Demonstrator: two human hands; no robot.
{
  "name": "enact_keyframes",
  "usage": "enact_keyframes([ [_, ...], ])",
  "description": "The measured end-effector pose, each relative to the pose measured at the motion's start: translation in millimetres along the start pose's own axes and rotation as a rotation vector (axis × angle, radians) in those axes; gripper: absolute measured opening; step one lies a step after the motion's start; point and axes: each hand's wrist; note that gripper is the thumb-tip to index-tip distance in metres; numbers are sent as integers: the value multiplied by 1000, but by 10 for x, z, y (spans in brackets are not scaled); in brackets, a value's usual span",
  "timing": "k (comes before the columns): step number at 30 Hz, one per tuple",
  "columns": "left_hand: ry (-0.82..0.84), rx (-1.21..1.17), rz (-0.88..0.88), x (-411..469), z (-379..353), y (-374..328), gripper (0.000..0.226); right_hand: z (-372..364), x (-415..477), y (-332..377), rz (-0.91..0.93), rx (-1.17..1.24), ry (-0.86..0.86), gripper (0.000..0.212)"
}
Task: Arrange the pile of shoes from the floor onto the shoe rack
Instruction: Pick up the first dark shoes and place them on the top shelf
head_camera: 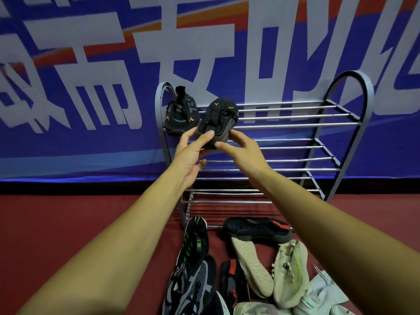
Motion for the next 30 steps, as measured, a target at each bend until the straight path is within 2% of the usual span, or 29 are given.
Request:
enact_keyframes([
  [6, -31, 195, -71, 97, 70, -6, 67, -69, 161, -22, 25, -18, 37, 48],
  [12, -103, 295, -145, 149, -17, 5, 72, -27, 243, -30, 24, -49, 48, 46],
  [22, -149, 367, -164, 270, -50, -80, 69, -67, 369, -3, 34, -158, -137, 47],
  [30, -134, 433, -196, 352, -13, -40, 69, -85, 352, 17, 9, -174, -159, 42],
])
Point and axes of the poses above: each hand's wrist, its own x-axis towards the middle knuckle, its own z-axis out of the back of the hand, y = z × x, and after that the axes turned 4 degrees about x, right-handed
